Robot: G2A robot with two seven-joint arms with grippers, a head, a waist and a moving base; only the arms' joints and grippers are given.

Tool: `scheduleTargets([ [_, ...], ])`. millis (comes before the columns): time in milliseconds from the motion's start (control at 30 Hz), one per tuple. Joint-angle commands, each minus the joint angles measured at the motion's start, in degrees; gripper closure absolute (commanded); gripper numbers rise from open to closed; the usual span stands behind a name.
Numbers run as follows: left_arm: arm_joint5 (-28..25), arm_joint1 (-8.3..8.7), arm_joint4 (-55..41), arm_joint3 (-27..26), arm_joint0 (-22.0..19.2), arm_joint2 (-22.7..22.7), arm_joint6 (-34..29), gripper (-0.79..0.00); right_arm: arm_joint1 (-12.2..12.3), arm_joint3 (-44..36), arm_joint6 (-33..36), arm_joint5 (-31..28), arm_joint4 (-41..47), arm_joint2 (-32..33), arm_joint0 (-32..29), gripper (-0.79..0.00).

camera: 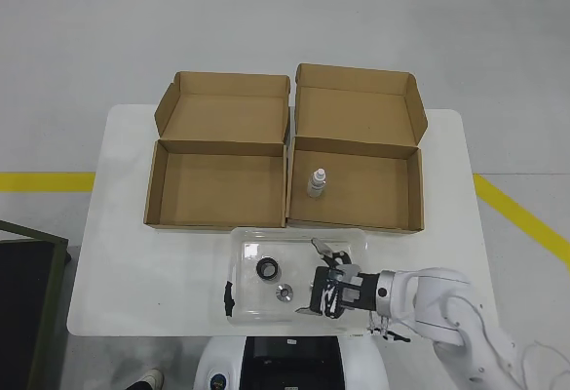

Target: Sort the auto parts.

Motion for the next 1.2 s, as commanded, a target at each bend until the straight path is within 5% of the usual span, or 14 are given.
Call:
scheduleTargets([
  [0,0.0,0.00,0.0,0.0,0.0,0.0,0.0,-0.785,0.1,0.8,0.5,-0.4,-0.7,-0.4,0.3,-0.785],
  [800,0.0,0.00,0.0,0.0,0.0,0.0,0.0,-0.785,0.5,4.9,9.5,3.9,-6.7,-5.9,2.6,-0.785],
  [1167,0.0,0.00,0.0,0.0,0.0,0.0,0.0,-0.785,0.5,7.6,10.9,4.5,-7.1,-8.2,4.1,-0.628],
])
